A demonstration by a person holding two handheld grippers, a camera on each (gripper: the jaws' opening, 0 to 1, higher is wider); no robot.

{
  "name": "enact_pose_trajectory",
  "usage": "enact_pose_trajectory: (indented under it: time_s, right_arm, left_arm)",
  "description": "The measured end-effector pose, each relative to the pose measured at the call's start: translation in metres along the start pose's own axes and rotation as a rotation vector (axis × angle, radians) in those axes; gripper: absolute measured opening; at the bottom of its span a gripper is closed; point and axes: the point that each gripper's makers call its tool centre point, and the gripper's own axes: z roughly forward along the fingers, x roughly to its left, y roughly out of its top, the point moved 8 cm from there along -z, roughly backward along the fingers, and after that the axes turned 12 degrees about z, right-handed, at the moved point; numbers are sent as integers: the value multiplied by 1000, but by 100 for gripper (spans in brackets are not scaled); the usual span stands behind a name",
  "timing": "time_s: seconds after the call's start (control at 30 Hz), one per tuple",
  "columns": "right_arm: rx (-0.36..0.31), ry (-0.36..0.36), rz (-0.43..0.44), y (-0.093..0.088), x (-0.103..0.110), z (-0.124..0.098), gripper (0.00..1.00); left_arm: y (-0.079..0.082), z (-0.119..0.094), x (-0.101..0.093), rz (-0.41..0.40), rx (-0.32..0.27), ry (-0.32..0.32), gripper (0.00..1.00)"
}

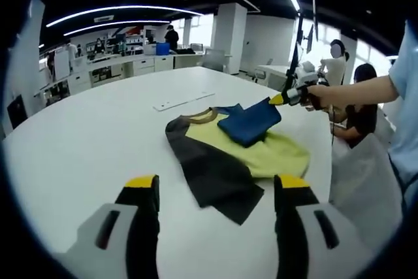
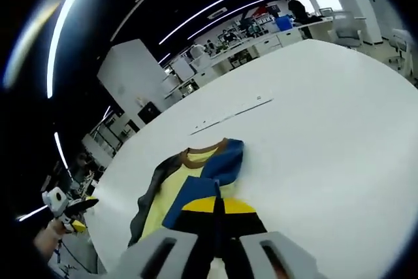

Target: Fold the garment on the visible template until the final outline fits inside the template.

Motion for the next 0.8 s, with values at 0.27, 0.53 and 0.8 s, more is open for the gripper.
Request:
enact_pose_trajectory:
  time_s: [0.27,0.53,0.8]
  right_arm:
    - [-48,-67,-1,30,-52,-42,0]
    - [-74,-144,22,54,-114,-77,0]
    - [-118,-213,65,68,-155,-94,0]
  left_arm:
    - [11,3,-15,-8,2,36,68]
    - [14,21,-20,-41,-4,80,68]
    - [12,33,-21,-48,32,76,68]
